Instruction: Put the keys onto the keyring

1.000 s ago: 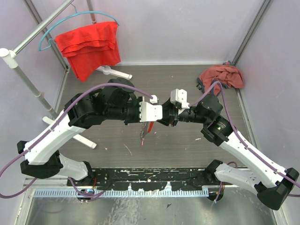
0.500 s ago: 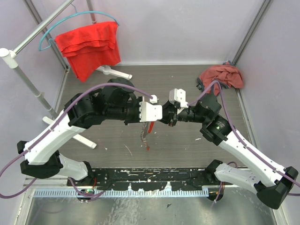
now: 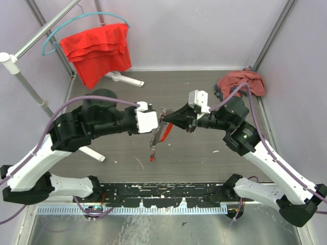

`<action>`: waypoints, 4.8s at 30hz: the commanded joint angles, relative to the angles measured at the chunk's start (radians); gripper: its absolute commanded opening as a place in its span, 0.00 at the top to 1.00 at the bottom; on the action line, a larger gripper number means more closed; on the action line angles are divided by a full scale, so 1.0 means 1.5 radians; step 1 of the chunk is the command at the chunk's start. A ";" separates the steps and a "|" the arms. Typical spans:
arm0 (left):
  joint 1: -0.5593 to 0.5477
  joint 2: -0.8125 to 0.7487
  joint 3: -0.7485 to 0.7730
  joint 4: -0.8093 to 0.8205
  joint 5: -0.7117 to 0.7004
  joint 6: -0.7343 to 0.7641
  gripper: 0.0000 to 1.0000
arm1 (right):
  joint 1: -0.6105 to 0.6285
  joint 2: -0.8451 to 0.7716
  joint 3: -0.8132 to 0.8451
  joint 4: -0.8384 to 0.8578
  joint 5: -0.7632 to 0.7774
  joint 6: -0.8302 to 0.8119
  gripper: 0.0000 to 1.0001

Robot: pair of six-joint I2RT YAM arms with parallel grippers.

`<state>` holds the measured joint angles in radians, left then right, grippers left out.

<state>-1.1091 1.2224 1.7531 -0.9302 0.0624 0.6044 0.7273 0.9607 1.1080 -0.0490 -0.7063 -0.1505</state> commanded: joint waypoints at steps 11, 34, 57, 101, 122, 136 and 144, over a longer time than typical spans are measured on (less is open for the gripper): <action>-0.003 -0.132 -0.137 0.281 0.108 -0.068 0.53 | 0.001 -0.031 0.088 0.057 -0.043 0.010 0.99; -0.002 -0.108 -0.114 0.248 0.169 -0.061 0.60 | 0.000 -0.055 0.088 0.099 -0.100 0.043 0.99; -0.002 -0.099 -0.103 0.240 0.163 -0.055 0.72 | 0.001 -0.067 0.074 0.097 -0.093 0.045 0.99; -0.002 -0.072 -0.082 0.229 0.177 -0.053 1.00 | 0.001 -0.091 0.069 0.141 -0.040 0.055 0.99; -0.002 -0.082 -0.082 0.240 0.181 -0.057 0.77 | 0.001 -0.066 0.061 0.170 0.008 0.070 0.99; -0.002 -0.095 -0.094 0.268 0.181 -0.070 0.69 | 0.000 -0.076 0.067 0.093 -0.016 0.027 0.99; -0.002 -0.086 -0.109 0.299 0.191 -0.085 0.67 | 0.001 -0.072 0.068 0.105 -0.033 0.038 0.99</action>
<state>-1.1088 1.0927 1.6058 -0.5411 0.3317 0.4961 0.7273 0.8639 1.1824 0.0437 -0.7448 -0.0971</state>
